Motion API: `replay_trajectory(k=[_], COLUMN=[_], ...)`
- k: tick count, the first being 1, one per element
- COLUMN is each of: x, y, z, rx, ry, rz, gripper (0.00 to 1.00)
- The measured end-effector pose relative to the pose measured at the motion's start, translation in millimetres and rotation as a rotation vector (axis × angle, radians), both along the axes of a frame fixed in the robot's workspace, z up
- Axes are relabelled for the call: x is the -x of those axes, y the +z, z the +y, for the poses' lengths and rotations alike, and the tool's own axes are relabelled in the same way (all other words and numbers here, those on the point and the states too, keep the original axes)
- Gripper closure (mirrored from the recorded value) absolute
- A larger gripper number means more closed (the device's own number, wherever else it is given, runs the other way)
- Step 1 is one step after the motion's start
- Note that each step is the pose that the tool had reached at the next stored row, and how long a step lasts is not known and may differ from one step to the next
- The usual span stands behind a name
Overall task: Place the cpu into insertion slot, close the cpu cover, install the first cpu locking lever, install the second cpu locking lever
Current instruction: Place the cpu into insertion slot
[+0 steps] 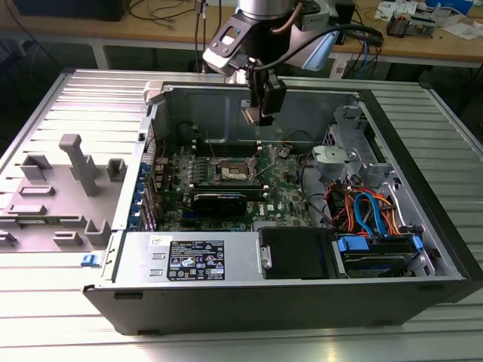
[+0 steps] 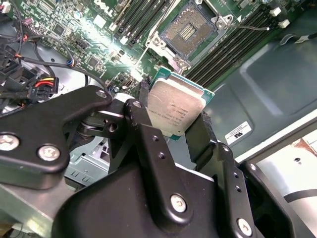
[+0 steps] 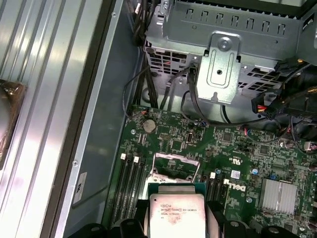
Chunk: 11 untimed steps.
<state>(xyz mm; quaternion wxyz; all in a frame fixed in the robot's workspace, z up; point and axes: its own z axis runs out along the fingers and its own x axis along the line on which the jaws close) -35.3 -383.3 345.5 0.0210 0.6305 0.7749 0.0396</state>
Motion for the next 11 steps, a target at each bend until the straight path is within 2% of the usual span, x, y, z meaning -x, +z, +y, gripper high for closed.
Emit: replay_trajectory(k=[6, 11], x=[0.0, 0.0], y=[0.0, 0.1], z=[0.0, 0.0], rx=[0.0000, 0.0002], ry=[-0.063, -0.064], rz=[0.0000, 0.0000], gripper=[0.45, 0.45])
